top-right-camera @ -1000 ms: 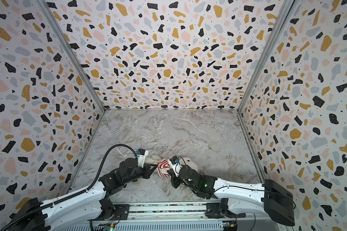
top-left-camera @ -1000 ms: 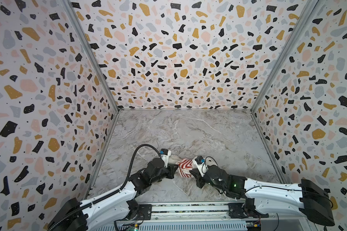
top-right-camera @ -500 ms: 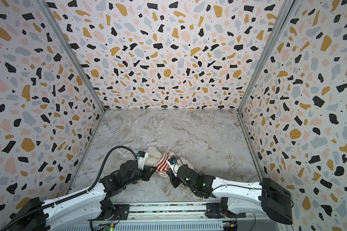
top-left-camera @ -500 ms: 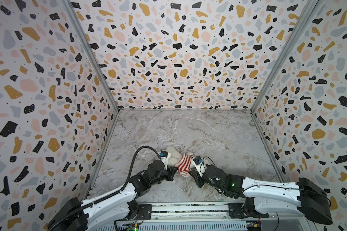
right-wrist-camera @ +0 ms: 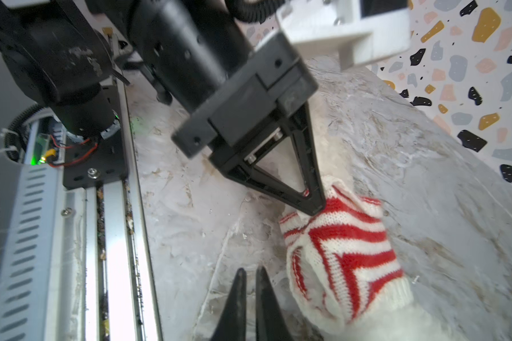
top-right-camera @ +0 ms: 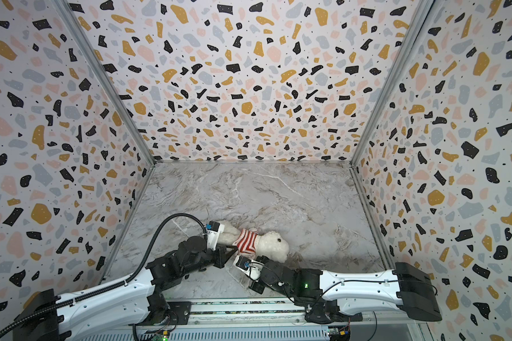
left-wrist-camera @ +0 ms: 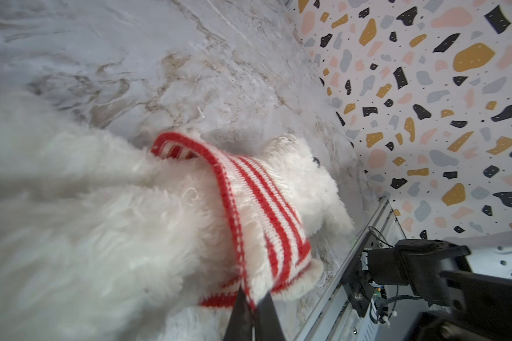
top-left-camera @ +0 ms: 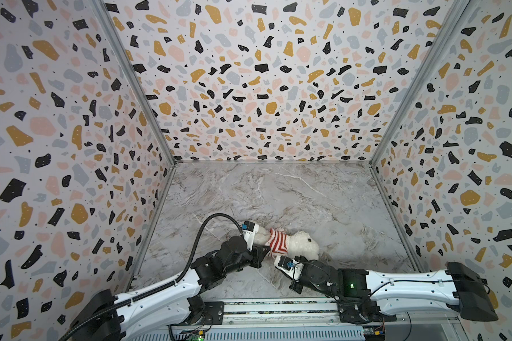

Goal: Dress the teddy bear

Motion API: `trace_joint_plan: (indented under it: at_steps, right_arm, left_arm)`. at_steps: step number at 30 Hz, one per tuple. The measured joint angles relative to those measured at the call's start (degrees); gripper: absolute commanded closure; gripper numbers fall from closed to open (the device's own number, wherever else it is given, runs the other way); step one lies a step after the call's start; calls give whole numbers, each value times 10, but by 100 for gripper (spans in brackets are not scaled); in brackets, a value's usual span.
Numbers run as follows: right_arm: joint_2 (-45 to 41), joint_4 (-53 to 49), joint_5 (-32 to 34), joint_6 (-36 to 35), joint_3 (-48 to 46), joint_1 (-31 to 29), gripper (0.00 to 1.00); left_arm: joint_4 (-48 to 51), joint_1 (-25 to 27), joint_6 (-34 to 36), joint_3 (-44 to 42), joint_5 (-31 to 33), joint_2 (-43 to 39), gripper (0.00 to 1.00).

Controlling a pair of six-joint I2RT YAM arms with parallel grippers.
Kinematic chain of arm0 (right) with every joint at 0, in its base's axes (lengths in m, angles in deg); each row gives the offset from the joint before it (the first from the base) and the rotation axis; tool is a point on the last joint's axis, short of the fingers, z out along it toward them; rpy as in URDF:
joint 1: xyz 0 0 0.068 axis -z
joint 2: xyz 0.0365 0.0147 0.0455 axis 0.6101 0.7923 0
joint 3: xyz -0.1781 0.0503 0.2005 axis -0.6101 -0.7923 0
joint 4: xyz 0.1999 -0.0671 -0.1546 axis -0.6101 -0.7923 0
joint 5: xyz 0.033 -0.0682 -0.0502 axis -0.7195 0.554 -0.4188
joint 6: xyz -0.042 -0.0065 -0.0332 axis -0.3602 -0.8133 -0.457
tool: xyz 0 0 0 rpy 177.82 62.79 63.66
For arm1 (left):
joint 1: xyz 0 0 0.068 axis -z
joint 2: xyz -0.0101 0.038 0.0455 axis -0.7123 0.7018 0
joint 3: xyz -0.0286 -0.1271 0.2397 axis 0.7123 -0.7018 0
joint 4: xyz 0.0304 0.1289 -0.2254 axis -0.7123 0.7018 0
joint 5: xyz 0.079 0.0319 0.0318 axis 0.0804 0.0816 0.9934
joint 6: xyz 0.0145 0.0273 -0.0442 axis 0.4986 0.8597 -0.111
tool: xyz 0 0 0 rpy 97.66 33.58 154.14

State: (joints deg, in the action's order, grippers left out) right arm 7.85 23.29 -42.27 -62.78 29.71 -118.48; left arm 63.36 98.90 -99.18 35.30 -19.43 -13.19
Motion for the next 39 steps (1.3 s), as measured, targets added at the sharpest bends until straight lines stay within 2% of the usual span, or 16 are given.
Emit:
trace_joint_plan:
  at_steps: [5,12,18,26,34,39]
  right_arm:
    - [-12,-31,42,-21,0,0,100]
    - [-41,-43,117,-27,0,0,100]
    - [-29,-46,148,-36,-2,0,100]
    - [-43,-54,156,-54,-15,0,96]
    - [-94,-58,142,-86,-15,0,91]
    - [-104,-57,127,-105,-15,0,91]
  left_arm:
    - [1,17,0,25,4,2,100]
    - [5,22,0,26,11,19,100]
    - [7,26,0,27,11,20,100]
    - [19,42,0,45,12,20,100]
    - [32,69,5,66,13,19,100]
    - [46,70,3,66,48,19,100]
